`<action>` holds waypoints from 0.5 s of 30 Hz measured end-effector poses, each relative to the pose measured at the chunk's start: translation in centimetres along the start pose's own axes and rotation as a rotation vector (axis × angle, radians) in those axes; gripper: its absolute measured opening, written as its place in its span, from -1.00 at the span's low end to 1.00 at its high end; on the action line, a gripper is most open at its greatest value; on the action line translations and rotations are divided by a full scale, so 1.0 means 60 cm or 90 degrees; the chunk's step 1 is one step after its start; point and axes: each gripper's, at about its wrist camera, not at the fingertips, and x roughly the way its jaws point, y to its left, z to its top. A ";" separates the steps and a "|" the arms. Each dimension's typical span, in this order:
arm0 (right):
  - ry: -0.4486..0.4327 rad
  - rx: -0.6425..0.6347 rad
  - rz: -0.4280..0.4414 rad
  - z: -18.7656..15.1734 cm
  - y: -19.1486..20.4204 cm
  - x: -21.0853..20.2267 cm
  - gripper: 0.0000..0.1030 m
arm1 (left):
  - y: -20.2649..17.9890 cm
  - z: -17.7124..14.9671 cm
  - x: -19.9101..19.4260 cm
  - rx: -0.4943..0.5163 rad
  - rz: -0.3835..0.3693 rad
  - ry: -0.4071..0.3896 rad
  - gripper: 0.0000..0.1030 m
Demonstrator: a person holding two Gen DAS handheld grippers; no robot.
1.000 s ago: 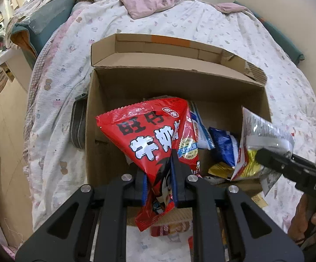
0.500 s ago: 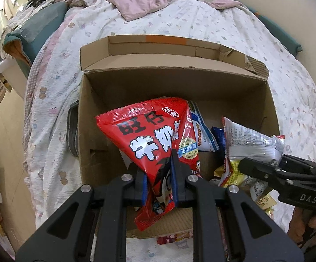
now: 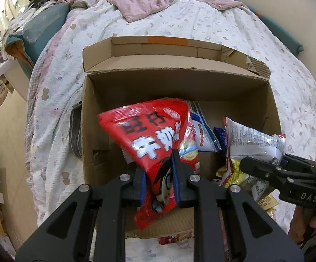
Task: Organize snacks
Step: 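Lower both bags into the box and open both tools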
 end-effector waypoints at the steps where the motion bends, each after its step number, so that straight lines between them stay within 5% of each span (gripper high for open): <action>1: -0.002 0.000 0.000 0.000 0.000 -0.001 -0.02 | -0.001 0.000 -0.001 0.004 0.005 -0.001 -0.63; 7: -0.007 0.008 0.003 0.002 -0.006 -0.003 0.05 | -0.002 -0.001 -0.014 0.001 0.004 -0.019 0.08; 12: -0.036 0.007 -0.007 0.005 -0.008 -0.017 0.26 | -0.008 0.000 -0.027 0.013 0.018 -0.044 0.27; 15: -0.068 0.008 -0.011 0.009 -0.009 -0.032 0.57 | -0.007 0.001 -0.030 0.011 0.019 -0.050 0.29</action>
